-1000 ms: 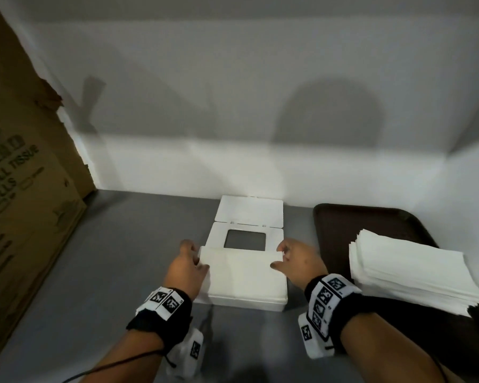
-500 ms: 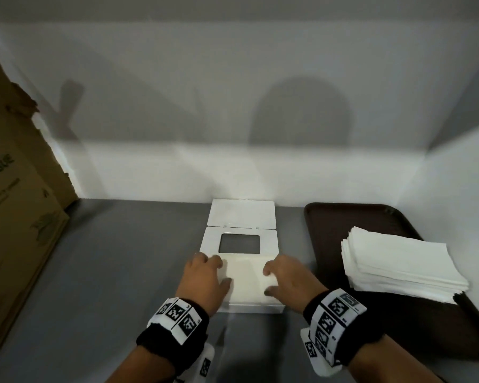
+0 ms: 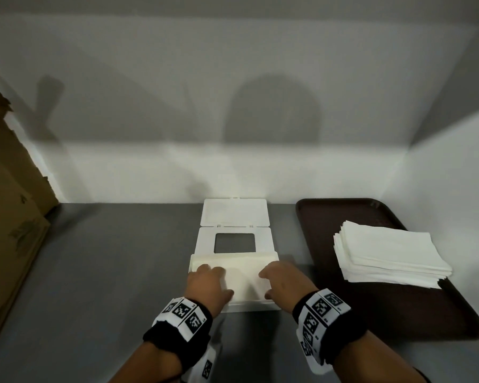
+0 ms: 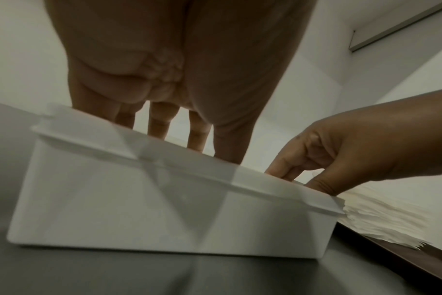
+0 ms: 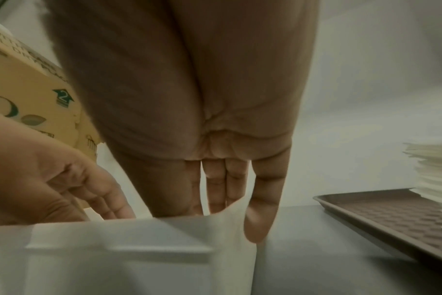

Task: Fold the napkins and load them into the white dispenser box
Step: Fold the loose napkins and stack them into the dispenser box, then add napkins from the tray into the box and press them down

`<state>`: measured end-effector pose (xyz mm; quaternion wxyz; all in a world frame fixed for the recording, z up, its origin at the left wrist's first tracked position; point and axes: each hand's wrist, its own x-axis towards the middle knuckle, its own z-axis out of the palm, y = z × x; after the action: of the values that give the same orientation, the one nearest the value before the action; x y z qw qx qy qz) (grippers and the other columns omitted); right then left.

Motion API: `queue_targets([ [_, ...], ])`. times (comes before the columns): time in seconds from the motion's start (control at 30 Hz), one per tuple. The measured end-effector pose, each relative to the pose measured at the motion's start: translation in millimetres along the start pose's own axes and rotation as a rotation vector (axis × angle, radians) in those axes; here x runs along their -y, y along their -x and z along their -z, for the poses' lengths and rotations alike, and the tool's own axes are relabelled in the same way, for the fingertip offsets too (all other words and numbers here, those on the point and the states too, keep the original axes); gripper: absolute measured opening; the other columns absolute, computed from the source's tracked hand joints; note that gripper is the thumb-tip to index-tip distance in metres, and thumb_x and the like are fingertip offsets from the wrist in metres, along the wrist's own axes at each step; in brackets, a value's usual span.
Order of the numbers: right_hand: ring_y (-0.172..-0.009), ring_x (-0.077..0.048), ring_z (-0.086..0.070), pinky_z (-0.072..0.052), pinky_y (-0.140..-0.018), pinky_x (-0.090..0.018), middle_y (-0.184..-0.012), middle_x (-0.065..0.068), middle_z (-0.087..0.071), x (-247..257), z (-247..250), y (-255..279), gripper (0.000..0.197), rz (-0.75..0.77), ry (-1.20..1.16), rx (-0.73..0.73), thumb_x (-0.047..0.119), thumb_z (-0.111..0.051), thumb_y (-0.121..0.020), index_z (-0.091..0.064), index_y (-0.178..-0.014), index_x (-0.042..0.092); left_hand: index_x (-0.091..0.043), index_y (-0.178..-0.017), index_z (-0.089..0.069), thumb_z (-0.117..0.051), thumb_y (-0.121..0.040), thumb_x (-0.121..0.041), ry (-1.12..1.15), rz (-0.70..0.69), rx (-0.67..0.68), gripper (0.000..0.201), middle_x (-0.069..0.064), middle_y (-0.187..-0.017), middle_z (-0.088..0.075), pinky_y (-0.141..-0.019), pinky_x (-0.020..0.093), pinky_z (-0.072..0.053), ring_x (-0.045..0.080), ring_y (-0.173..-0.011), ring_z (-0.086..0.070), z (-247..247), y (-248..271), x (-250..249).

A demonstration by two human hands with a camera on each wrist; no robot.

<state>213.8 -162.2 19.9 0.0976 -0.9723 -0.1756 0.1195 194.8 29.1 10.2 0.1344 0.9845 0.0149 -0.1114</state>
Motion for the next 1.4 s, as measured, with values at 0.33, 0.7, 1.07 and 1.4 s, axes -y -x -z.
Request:
queue_targets([
  [0.33, -0.125, -0.024, -0.051, -0.04, -0.107, -0.034, -0.137, -0.002, -0.054, 14.1, 15.1, 3.8, 0.047, -0.076, 0.019, 0.027, 0.025, -0.068, -0.087, -0.056, -0.132, 0.02, -0.023, -0.128, -0.049, -0.058, -0.081, -0.053, -0.179, -0.117, 0.021, 0.057, 0.009, -0.129, -0.043, -0.101, 0.036, -0.038, 0.03, -0.119, -0.042, 17.0, -8.3, -2.7],
  [0.7, -0.109, -0.022, -0.059, -0.043, -0.099, -0.029, -0.116, -0.008, -0.067, -33.0, 69.8, 40.4, 0.029, -0.111, -0.202, -0.223, 0.02, -0.063, -0.086, -0.07, -0.112, 0.012, -0.026, -0.106, -0.061, -0.056, -0.084, -0.052, -0.043, -0.372, -0.16, 0.035, 0.002, -0.113, -0.051, -0.092, 0.038, -0.046, 0.024, -0.111, -0.049, 63.0, -20.0, -88.2],
  [1.07, -0.119, -0.02, -0.052, -0.041, -0.102, -0.031, -0.132, -0.002, -0.052, -208.4, 116.9, 91.6, 0.033, -0.397, -0.233, -0.24, 0.024, -0.062, -0.09, -0.059, -0.123, 0.021, -0.02, -0.107, -0.061, -0.056, -0.087, -0.033, 0.078, -0.645, -0.144, 0.024, 0.0, -0.108, -0.059, -0.088, 0.03, -0.045, 0.021, -0.103, -0.056, 36.6, -64.8, -254.2],
  [1.4, -0.131, -0.031, -0.044, -0.04, -0.107, -0.044, -0.143, -0.011, -0.042, -271.3, 114.9, 38.5, 0.053, -0.367, -0.082, -0.078, 0.022, -0.055, -0.092, -0.039, -0.142, 0.016, -0.025, -0.144, -0.033, -0.039, -0.098, -0.029, -0.109, -0.474, -0.056, 0.047, -0.004, -0.152, -0.032, -0.108, 0.042, -0.034, 0.019, -0.139, -0.029, -15.4, -122.5, -316.6],
])
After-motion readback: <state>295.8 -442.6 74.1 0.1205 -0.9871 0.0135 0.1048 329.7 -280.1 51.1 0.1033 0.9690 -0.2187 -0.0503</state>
